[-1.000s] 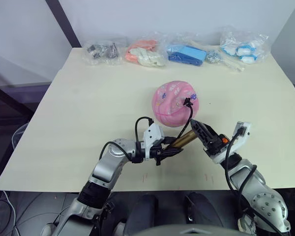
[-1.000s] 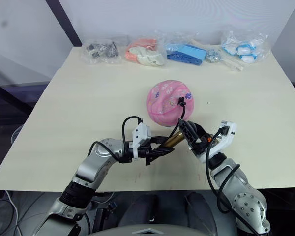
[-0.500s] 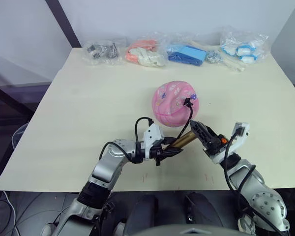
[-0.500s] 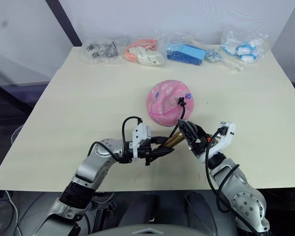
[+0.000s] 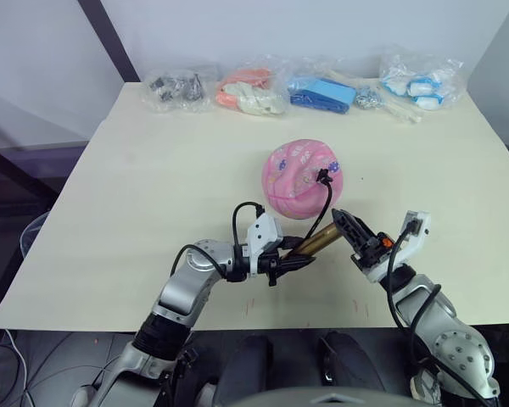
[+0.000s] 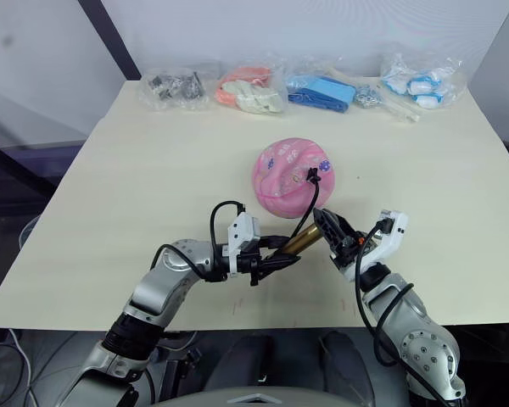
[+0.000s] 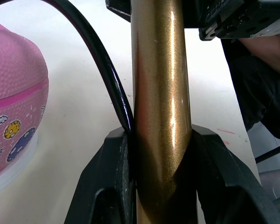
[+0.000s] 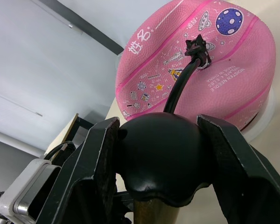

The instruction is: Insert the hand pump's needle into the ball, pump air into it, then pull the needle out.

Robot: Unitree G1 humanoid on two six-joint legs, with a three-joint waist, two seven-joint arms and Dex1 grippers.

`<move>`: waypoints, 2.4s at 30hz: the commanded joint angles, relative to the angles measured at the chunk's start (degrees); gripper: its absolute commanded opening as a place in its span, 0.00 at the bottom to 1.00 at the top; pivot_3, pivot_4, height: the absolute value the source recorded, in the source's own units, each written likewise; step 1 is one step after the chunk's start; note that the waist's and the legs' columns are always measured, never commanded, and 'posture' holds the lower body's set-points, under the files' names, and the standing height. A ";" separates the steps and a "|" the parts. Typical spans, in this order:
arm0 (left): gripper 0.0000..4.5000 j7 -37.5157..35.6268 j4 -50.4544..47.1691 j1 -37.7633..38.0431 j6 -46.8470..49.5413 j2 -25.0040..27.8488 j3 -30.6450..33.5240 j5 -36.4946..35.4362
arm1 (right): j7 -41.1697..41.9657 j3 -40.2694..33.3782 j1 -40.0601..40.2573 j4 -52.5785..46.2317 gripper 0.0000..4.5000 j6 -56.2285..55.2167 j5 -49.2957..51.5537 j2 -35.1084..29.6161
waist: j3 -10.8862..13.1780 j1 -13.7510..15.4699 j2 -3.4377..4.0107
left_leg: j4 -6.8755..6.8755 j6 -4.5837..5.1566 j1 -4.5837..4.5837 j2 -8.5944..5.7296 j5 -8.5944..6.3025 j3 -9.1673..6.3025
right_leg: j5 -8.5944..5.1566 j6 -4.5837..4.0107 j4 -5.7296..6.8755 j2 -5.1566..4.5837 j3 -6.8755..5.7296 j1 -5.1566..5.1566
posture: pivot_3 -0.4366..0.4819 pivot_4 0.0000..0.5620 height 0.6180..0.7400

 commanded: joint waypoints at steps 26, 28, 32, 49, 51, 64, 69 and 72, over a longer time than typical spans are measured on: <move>0.99 -4.24 2.18 -2.10 -4.10 4.07 3.88 -1.82 | 9.63 0.08 -0.06 -6.16 0.47 0.20 -1.71 -9.86 | 0.00 0.02 -0.01 | 0.00 0.01 -0.01 0.01 0.00 0.03 | 0.00 0.00 -0.01 0.01 0.01 0.00 | 0.48 0.27 1.00; 0.99 -5.74 2.54 -2.15 -4.56 5.14 5.07 -2.77 | 10.75 -0.77 -0.73 -6.53 0.47 0.11 -2.02 -11.08 | 0.00 -0.01 -0.01 | 0.00 0.01 0.00 0.01 0.00 0.03 | 0.00 0.00 -0.01 0.01 0.01 0.00 | 0.48 0.27 1.00; 0.99 -9.90 2.06 -0.67 -5.13 8.30 5.52 -3.97 | 14.15 -2.07 -2.23 -7.32 0.47 0.14 -2.18 -14.47 | 0.00 -0.02 -0.01 | 0.00 0.00 -0.01 0.01 0.00 0.02 | 0.00 0.00 -0.01 0.02 0.00 -0.01 | 0.48 0.27 1.00; 0.99 -17.17 0.95 3.02 -5.87 13.21 6.52 -6.41 | 15.50 2.96 -15.79 -5.87 0.47 3.36 -5.03 -15.18 | 0.00 -0.30 -0.01 | -0.01 0.01 -0.03 0.05 0.00 0.02 | 0.00 0.00 -0.02 0.01 -0.01 -0.02 | 0.48 0.27 1.00; 0.99 -17.37 1.43 3.28 -6.85 13.71 6.61 -5.82 | 15.59 4.22 -16.96 -5.26 0.47 3.62 -5.73 -14.18 | 0.00 -0.43 -0.01 | -0.01 0.01 -0.03 0.05 0.00 0.01 | 0.00 -0.01 -0.02 0.01 -0.02 -0.03 | 0.48 0.27 1.00; 0.99 -22.62 5.36 -0.01 -3.87 15.13 4.57 -6.37 | 19.89 4.15 -20.70 -4.78 0.47 6.68 -7.00 -17.88 | 0.00 -0.93 -0.02 | 0.00 0.01 -0.06 0.05 0.00 -0.01 | 0.01 -0.01 -0.01 0.02 -0.07 -0.05 | 0.48 0.27 1.00; 0.99 -25.16 8.20 -2.72 -3.43 14.65 2.70 -5.37 | 20.83 4.13 -22.48 -5.05 0.47 8.31 -6.60 -19.51 | 0.00 -1.11 -0.02 | -0.01 0.01 -0.07 0.05 0.00 0.00 | 0.00 -0.01 -0.02 0.03 -0.07 -0.05 | 0.48 0.27 1.00; 0.99 -26.21 9.84 -4.36 -4.54 13.83 1.03 -3.96 | 21.16 4.37 -23.48 -5.52 0.47 9.35 -6.52 -20.32 | 0.00 -1.08 -0.03 | 0.00 0.02 -0.09 0.04 0.00 0.00 | 0.01 -0.01 0.00 0.01 -0.07 -0.07 | 0.48 0.27 1.00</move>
